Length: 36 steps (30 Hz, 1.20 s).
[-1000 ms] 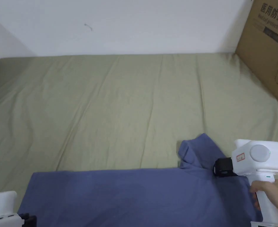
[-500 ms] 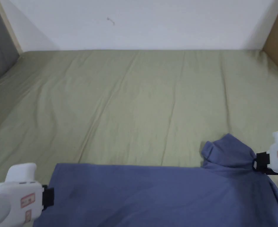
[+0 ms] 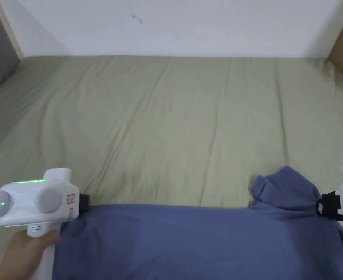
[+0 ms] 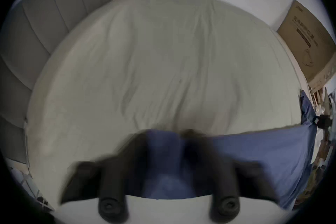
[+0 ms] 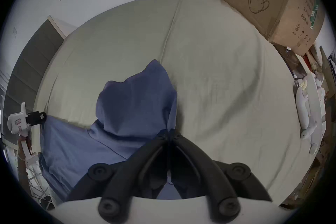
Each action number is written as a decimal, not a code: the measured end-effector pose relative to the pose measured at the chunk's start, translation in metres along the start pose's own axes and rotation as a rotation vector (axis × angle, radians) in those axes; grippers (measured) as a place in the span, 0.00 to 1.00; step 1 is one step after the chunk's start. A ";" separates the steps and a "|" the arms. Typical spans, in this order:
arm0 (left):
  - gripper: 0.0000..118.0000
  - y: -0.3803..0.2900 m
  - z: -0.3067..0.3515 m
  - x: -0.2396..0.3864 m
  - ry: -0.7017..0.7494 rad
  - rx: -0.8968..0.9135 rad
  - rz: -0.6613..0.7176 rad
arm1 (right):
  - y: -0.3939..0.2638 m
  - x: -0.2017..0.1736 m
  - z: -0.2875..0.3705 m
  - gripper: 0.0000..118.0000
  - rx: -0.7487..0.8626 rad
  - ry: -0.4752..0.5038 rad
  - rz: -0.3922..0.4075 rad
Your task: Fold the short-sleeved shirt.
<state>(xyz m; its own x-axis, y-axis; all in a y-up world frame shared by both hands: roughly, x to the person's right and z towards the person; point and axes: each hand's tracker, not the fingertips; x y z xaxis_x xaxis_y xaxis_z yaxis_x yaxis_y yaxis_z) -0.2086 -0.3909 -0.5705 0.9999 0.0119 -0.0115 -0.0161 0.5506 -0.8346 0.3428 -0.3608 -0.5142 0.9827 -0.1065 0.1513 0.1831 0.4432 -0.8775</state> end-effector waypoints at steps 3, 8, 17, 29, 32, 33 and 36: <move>0.01 -0.004 0.004 0.010 0.006 -0.046 -0.085 | -0.002 -0.002 0.021 0.00 0.018 0.005 0.032; 0.01 -0.006 0.047 0.001 -0.048 0.025 -0.079 | -0.012 -0.003 0.068 0.00 0.074 0.022 0.041; 0.01 -0.071 0.174 -0.048 -0.116 0.115 -0.045 | -0.093 -0.005 0.138 0.00 0.105 0.007 0.060; 0.21 -0.208 0.145 -0.069 -0.131 -0.134 0.035 | -0.254 0.014 0.100 0.10 -0.102 -0.047 -0.128; 0.38 -0.199 0.153 -0.075 -0.140 -0.126 0.081 | -0.245 0.010 0.114 0.24 -0.074 -0.060 -0.146; 0.54 -0.196 0.155 -0.075 -0.133 -0.129 0.080 | -0.240 0.006 0.119 0.34 -0.057 -0.087 -0.124; 0.83 -0.186 0.174 -0.084 -0.118 -0.064 0.091 | -0.223 -0.011 0.145 0.62 0.016 -0.168 0.000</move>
<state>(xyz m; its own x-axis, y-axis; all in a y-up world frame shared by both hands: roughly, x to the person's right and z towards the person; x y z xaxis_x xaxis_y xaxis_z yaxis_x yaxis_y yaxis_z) -0.2907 -0.3492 -0.3182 0.9869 0.1592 -0.0267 -0.1022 0.4885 -0.8666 0.2955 -0.3293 -0.2540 0.9731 0.0432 0.2264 0.1822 0.4576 -0.8703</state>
